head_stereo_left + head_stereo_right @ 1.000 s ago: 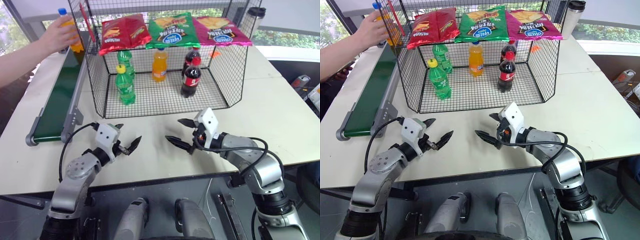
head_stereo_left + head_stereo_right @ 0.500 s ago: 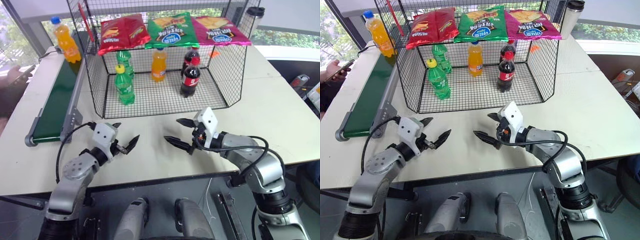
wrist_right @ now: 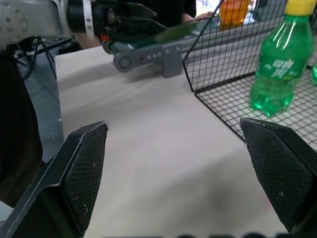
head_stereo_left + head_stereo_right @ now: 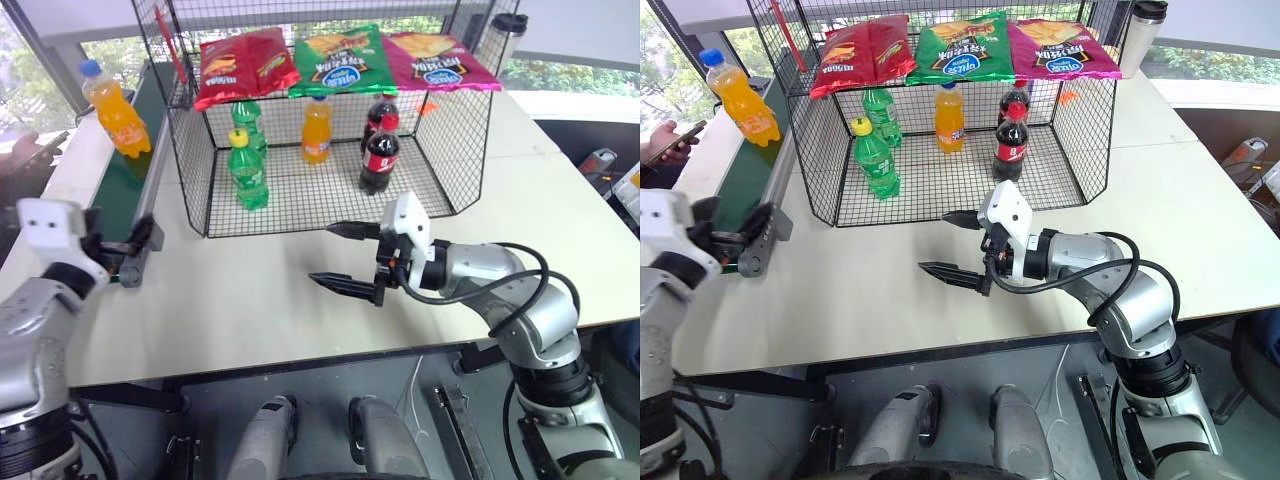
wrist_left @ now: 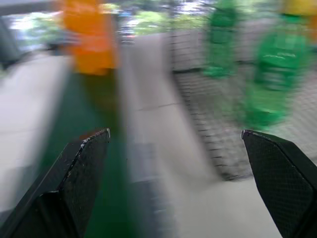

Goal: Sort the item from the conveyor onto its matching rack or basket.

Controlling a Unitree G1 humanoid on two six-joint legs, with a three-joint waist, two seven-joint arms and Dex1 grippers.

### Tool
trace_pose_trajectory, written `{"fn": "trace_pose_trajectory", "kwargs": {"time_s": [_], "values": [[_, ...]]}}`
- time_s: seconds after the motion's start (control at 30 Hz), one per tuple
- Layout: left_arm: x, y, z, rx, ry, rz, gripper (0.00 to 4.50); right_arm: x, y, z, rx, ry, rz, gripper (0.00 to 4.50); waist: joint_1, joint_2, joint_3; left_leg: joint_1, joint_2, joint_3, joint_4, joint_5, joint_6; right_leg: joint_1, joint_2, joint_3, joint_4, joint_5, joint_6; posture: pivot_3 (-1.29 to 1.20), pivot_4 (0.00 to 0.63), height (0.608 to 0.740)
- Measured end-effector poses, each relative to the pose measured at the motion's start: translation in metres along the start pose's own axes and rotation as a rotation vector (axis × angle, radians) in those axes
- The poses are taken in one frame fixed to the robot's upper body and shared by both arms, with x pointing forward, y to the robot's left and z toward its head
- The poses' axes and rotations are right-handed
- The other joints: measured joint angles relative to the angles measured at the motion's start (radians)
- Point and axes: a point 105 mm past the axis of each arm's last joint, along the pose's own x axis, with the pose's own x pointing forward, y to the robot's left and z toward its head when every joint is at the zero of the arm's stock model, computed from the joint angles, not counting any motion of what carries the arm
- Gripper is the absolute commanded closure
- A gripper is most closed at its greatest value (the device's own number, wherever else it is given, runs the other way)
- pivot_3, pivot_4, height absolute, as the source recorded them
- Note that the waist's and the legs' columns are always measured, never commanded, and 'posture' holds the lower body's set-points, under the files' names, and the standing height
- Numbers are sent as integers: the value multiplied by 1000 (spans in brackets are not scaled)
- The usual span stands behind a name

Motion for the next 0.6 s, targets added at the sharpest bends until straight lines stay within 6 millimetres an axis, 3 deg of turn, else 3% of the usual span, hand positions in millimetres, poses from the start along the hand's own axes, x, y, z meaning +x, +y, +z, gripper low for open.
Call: {"fn": "trace_pose_trajectory", "kwargs": {"time_s": [0.23, 0.6], "values": [[-18, 29, -30, -43, 98, 84, 0, 0, 2, 3, -7, -4, 26, 100, 3, -1, 0, 0, 0, 0, 0, -1, -2, 0, 0, 1, 0, 0, -1, 0, 150, 739], [-19, 31, -30, -40, 94, 93, 0, 1, -1, -6, -14, 26, 17, 100, 1, -1, 0, 0, 0, 0, 0, -2, -2, 0, -1, 1, -1, 0, -1, 0, 150, 739]]}}
